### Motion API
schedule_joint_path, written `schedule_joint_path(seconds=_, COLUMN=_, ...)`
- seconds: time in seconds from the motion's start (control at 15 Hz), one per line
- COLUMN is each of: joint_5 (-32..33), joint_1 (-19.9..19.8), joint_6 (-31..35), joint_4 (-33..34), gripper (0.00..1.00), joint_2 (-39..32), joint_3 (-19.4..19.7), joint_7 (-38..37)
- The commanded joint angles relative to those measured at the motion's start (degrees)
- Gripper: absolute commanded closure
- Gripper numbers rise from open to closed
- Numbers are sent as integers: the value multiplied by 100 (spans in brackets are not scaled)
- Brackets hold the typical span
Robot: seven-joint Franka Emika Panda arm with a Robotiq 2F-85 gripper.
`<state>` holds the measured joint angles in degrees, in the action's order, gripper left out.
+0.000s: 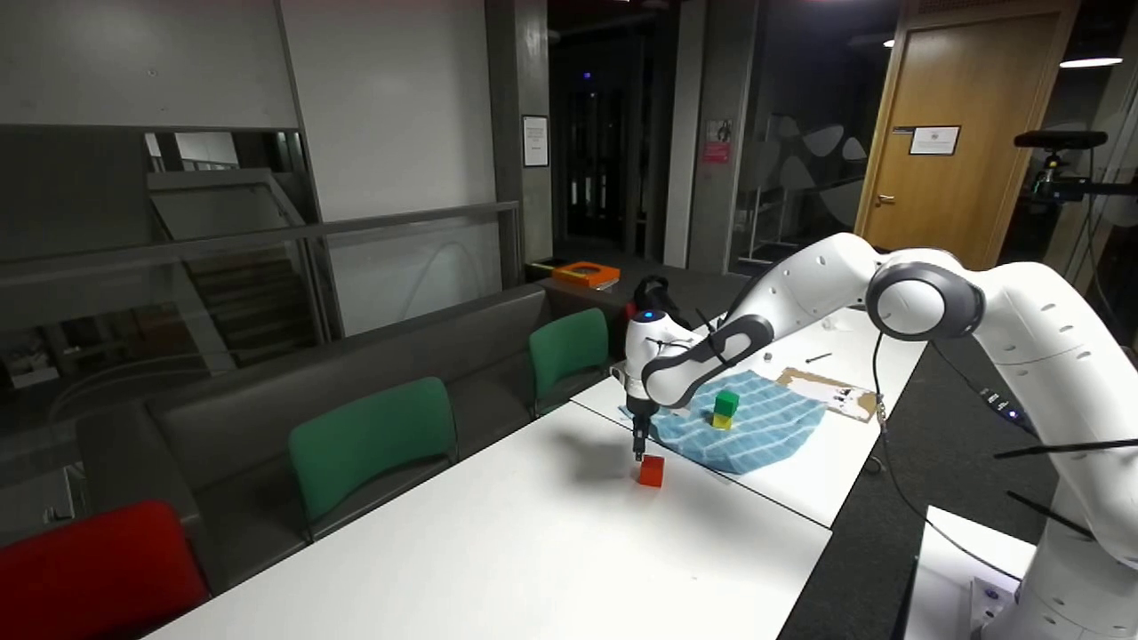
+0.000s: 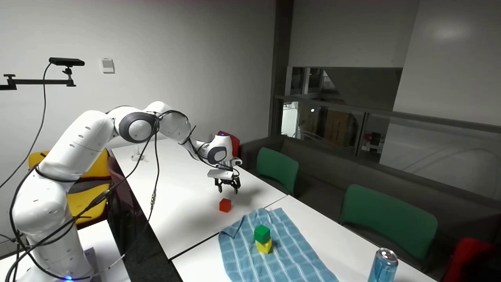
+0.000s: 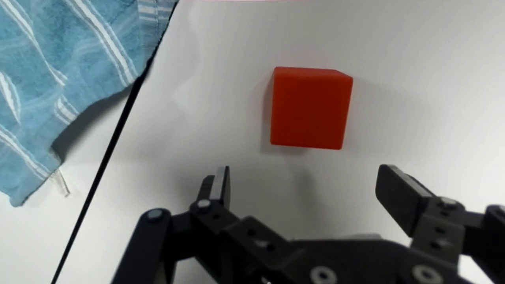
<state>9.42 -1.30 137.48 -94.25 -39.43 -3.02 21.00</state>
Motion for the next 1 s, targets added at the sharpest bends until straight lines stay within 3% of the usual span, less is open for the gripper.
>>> schedule_joint_path(seconds=0.0, joint_5=-38, joint_1=-313, joint_6=398, joint_4=-150, gripper=0, joint_2=-81, joint_3=-206, joint_7=680)
schedule_joint_path(seconds=0.4, joint_5=-170, joint_1=-643, joint_6=590, joint_4=-189, gripper=0, joint_2=-284, joint_3=-353, joint_7=1115)
schedule_joint_path(seconds=0.93, joint_5=-1169, joint_1=-1185, joint_6=359, joint_4=-238, gripper=0, joint_2=-248, joint_3=-908, joint_7=1403)
